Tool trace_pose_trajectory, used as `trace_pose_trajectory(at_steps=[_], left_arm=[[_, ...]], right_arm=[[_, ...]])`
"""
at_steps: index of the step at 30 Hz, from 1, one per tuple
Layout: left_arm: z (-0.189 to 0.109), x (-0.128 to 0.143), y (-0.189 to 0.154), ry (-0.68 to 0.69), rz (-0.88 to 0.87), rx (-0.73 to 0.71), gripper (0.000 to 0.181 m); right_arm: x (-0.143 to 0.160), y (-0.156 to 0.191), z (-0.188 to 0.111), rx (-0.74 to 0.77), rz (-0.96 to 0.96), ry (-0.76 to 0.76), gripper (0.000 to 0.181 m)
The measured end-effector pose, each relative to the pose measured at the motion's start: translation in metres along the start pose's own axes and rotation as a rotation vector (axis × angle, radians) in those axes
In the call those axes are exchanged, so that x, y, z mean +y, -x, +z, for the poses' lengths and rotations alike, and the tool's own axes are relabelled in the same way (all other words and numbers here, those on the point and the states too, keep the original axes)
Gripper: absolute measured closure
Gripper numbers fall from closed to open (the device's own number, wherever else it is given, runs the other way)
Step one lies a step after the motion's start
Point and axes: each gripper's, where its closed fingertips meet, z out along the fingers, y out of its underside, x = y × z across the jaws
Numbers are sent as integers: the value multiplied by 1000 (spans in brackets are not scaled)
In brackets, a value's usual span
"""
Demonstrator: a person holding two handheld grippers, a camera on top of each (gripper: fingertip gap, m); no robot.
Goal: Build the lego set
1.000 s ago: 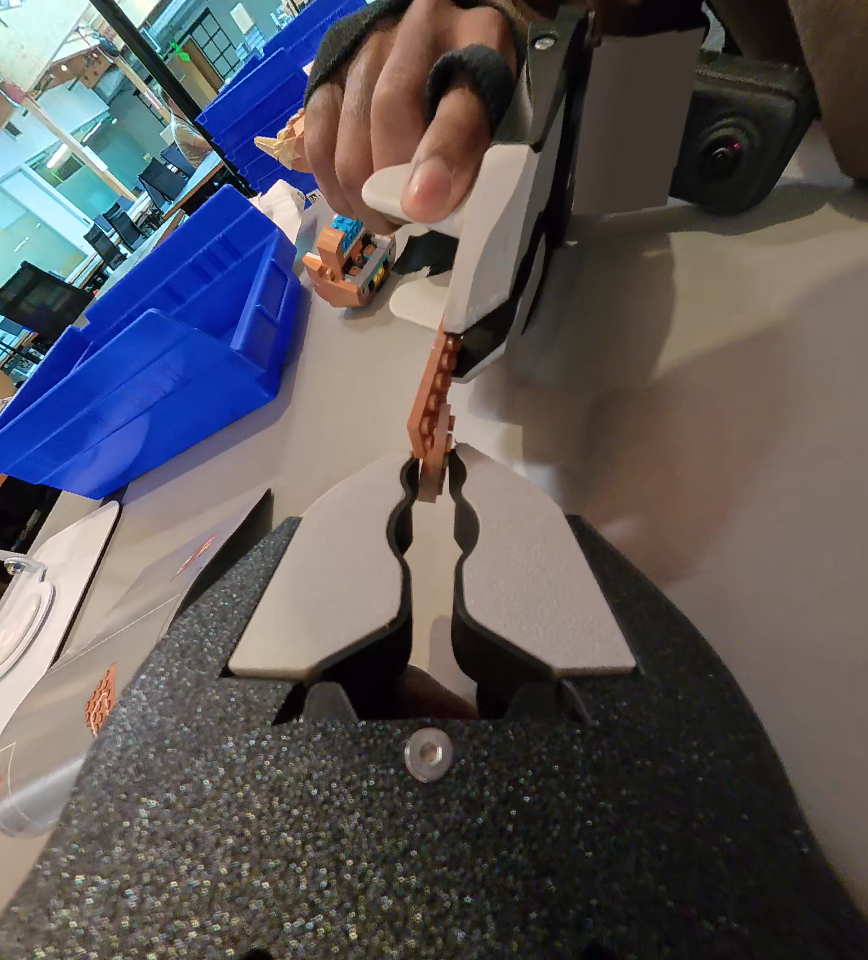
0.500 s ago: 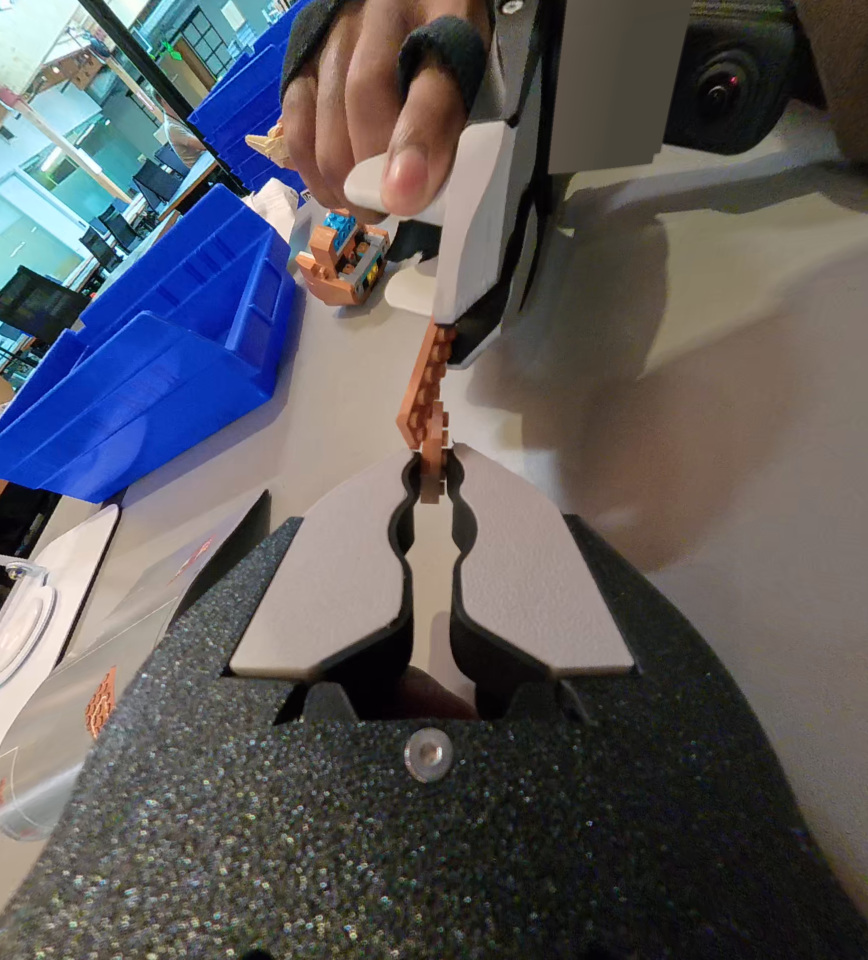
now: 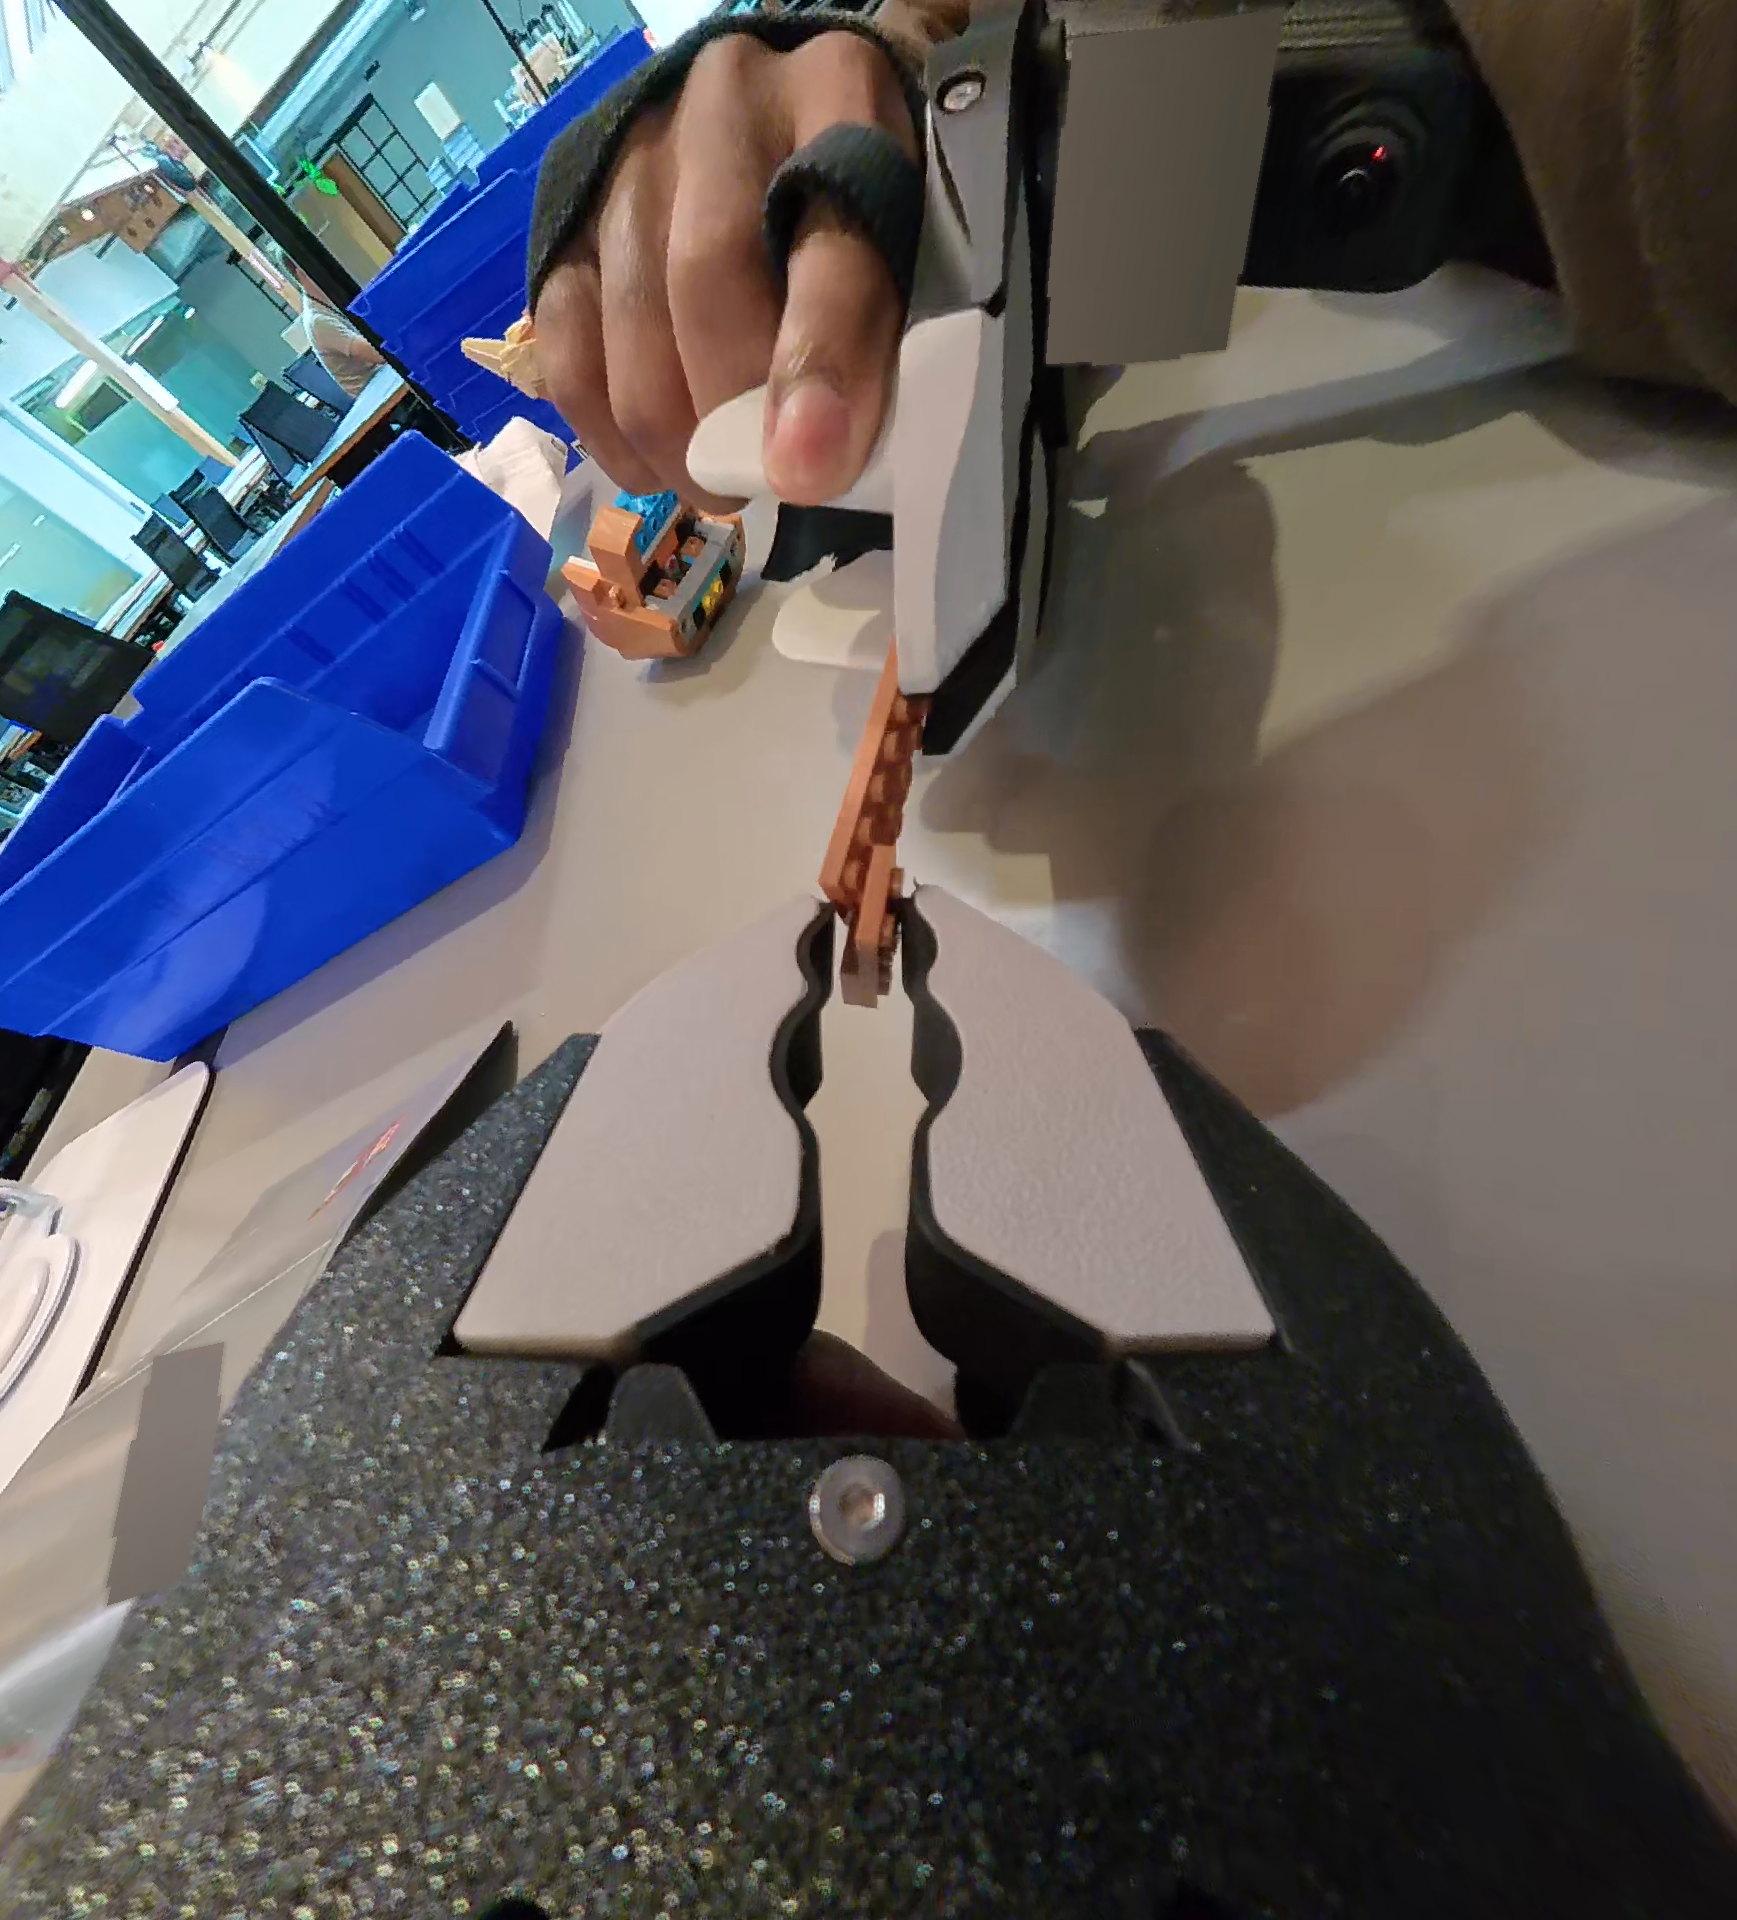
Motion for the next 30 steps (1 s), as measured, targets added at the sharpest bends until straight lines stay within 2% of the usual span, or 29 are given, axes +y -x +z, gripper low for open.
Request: trace_pose_trajectory(at_steps=[21,22,30], left_arm=[[-1,2,-5,27,93,6,171],[-1,-1,-6,13,97,9,172],[-1,-1,-4,27,89,0,172]], right_arm=[[-1,6,1,-21,4,-20,169],[0,6,1,-21,1,-13,181],[4,9,3,-28,14,8,179]])
